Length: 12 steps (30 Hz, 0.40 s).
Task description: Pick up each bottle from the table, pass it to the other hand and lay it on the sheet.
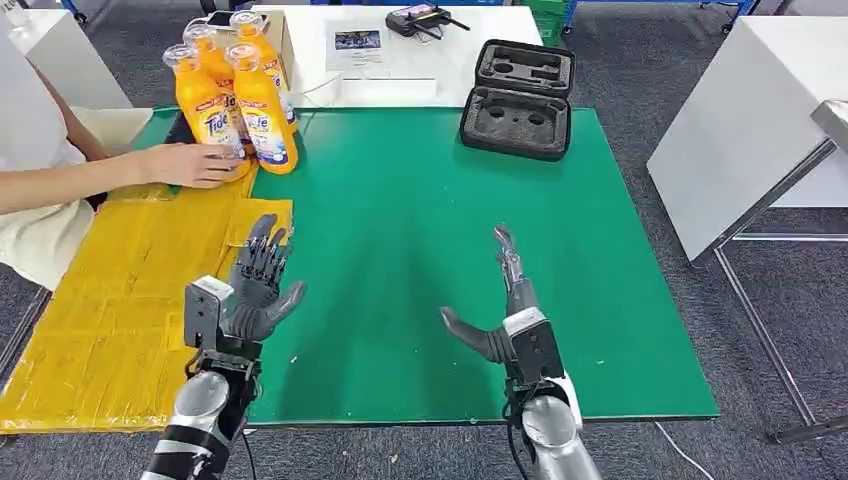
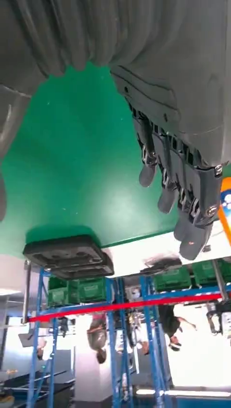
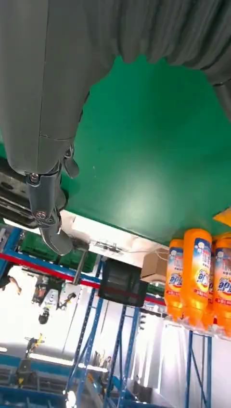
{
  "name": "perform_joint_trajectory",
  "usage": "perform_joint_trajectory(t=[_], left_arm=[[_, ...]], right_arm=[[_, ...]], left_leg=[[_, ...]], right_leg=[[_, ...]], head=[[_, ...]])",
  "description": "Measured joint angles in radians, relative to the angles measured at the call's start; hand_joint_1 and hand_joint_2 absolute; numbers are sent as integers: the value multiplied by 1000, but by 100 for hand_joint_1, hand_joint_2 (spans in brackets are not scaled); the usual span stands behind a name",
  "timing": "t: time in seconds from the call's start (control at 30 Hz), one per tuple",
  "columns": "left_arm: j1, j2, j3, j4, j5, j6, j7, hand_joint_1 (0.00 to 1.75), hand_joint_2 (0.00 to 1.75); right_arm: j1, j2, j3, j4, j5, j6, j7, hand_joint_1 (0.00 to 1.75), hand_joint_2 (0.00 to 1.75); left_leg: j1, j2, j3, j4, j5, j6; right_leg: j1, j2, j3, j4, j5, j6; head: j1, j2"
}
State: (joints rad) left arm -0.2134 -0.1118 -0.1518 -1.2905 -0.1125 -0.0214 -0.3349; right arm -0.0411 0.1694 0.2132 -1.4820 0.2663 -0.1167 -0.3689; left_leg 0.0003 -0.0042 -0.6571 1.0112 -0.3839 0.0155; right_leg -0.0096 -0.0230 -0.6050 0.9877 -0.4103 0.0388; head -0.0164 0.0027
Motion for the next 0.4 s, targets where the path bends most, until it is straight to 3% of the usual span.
perform_joint_trajectory(t=[0.37, 0.4], left_arm=[[-2, 0, -11, 9, -2, 9, 0, 0, 175], [-2, 0, -11, 9, -2, 9, 0, 0, 175]], right_arm=[[-3, 0, 5, 0, -8, 0, 0, 0, 175], [-3, 0, 5, 0, -8, 0, 0, 0, 0]], left_leg=[[0, 0, 0, 0, 0, 0], [0, 0, 0, 0, 0, 0]], right_leg=[[0, 0, 0, 0, 0, 0], [0, 0, 0, 0, 0, 0]], head=[[0, 0], [0, 0]])
